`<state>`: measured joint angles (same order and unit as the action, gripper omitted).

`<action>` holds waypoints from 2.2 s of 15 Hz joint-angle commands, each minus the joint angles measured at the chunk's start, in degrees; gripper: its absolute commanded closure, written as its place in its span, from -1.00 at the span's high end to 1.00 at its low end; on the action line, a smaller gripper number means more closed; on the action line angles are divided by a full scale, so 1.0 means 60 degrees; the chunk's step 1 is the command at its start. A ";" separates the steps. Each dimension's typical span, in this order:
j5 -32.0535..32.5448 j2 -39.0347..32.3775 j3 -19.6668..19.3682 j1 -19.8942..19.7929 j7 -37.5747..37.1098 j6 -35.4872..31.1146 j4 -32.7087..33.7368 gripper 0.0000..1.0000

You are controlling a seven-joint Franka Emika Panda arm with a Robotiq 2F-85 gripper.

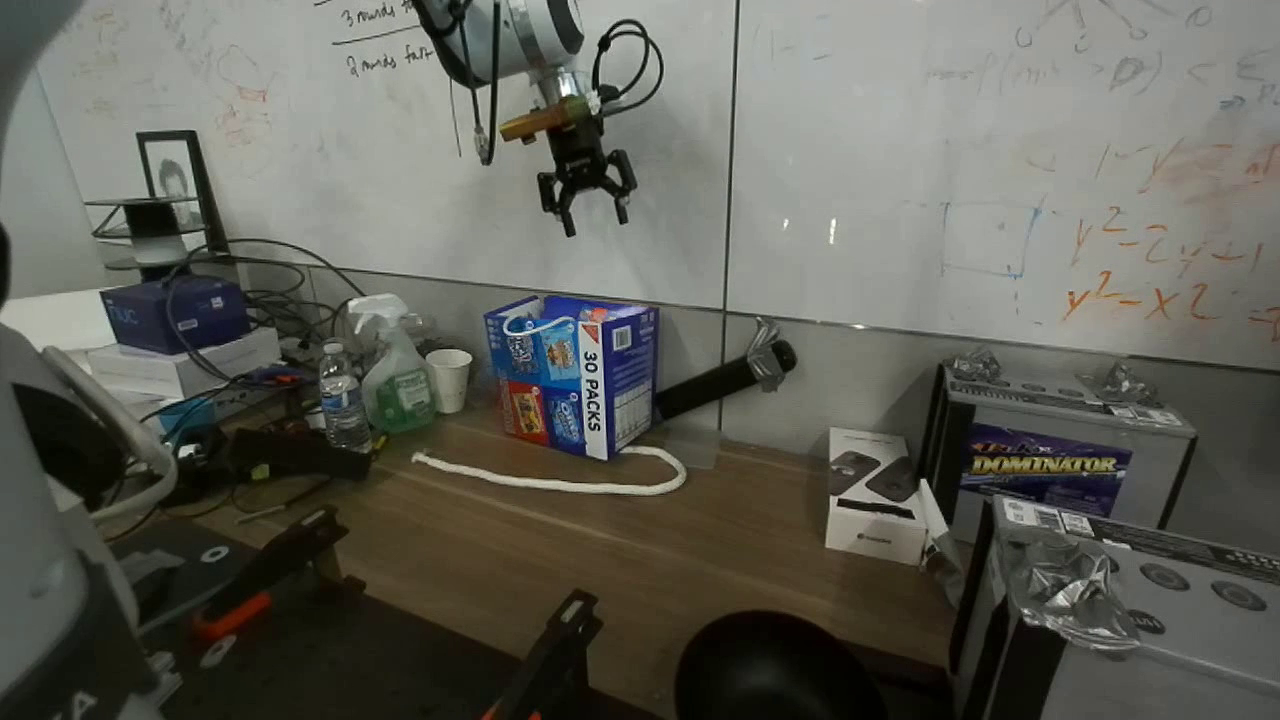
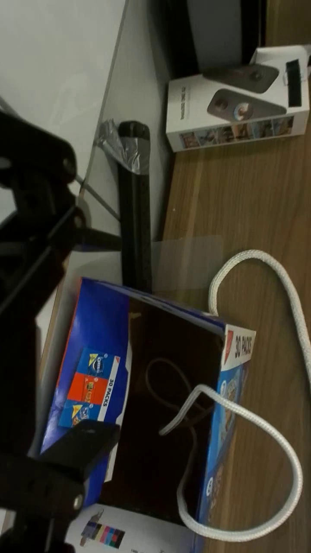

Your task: Pick up the ropes and put them in the blue box.

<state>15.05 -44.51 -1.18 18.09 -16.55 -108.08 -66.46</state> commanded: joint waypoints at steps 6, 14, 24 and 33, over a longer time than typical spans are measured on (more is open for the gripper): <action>0.0191 0.3160 -0.0101 -0.0871 -0.0007 -0.1431 -0.4490 1.00; -0.0616 0.2959 -0.0066 -0.2577 0.1300 -0.4074 -0.6733 1.00; -0.2534 0.0617 0.0633 -0.3333 0.3189 -0.5614 -0.6281 1.00; -0.3091 -0.1250 0.0848 -0.3768 0.3466 -0.6835 -0.5315 1.00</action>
<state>-1.64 -48.38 2.55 -3.18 2.69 -146.39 -101.50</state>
